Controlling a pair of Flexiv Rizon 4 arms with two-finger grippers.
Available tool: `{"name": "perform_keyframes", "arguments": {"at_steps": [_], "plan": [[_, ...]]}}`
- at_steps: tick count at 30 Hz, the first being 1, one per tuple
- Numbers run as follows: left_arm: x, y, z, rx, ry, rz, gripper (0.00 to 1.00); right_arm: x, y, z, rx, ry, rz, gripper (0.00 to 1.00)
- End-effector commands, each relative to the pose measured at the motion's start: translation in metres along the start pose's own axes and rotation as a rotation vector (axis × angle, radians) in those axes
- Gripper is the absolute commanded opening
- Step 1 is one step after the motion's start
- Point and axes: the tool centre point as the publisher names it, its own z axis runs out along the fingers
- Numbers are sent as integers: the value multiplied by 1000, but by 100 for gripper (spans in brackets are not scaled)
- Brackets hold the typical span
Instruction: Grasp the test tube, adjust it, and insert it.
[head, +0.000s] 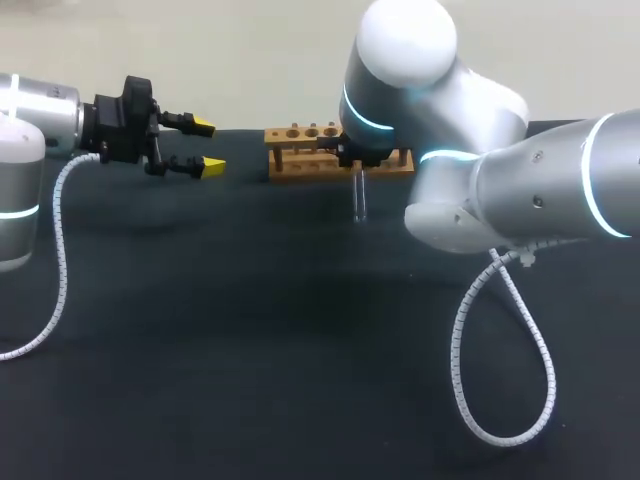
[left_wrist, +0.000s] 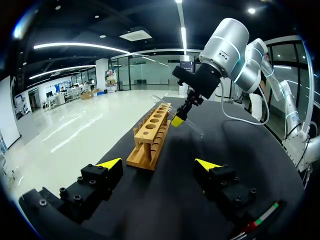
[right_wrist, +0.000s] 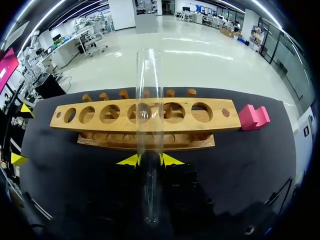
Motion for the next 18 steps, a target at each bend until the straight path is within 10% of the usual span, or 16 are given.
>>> {"name": "perform_keyframes", "arguments": {"at_steps": [1, 18], "plan": [[1, -1, -1, -3, -4, 3, 100, 1, 0, 2, 0, 3, 3, 0], [1, -1, -1, -3, -4, 3, 100, 4, -3, -43, 30, -118, 92, 0]]}}
